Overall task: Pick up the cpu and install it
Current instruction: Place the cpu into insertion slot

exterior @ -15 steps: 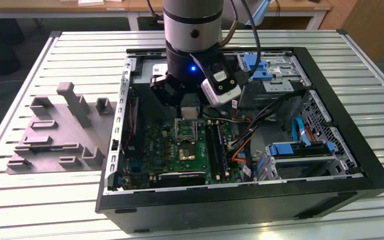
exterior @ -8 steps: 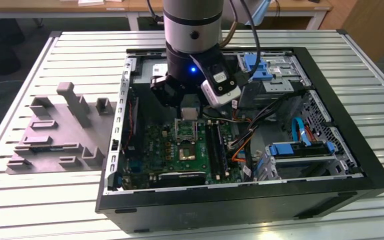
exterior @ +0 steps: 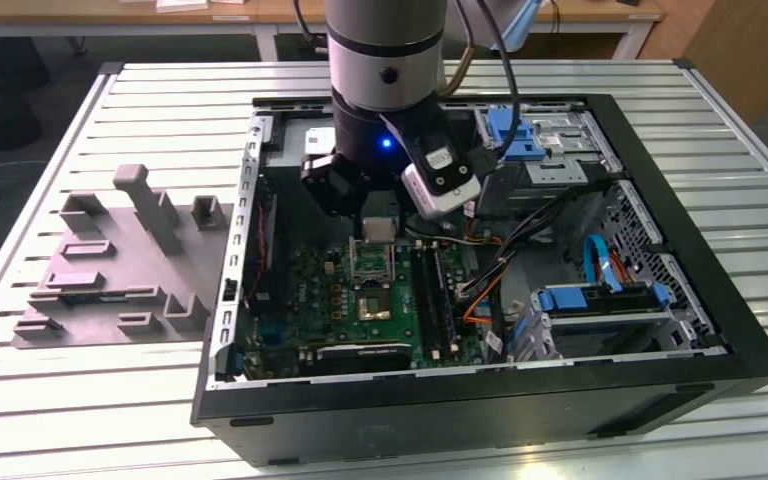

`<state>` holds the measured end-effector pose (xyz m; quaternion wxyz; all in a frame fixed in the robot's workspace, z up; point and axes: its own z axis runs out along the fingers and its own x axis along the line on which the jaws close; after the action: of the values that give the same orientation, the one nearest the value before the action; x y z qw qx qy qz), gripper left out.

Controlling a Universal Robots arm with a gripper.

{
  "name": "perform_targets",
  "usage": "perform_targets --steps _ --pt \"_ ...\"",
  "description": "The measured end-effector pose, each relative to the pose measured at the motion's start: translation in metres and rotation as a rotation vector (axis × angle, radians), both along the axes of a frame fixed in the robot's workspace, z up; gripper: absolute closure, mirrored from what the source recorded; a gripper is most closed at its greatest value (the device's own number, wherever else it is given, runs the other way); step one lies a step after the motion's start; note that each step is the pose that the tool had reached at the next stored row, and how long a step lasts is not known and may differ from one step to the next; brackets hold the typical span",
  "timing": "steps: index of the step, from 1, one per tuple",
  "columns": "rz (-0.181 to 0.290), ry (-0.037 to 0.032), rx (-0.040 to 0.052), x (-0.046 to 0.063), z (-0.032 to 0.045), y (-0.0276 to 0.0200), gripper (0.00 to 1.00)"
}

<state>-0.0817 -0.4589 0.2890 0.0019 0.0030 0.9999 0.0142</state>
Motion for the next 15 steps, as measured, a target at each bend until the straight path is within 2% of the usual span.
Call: perform_targets --steps 7,15 --pt "0.0 0.0 -0.0001 0.0 -0.0058 -0.0001 0.53" --pt "0.0 0.0 -0.0001 0.0 -0.0183 -0.0001 0.53"
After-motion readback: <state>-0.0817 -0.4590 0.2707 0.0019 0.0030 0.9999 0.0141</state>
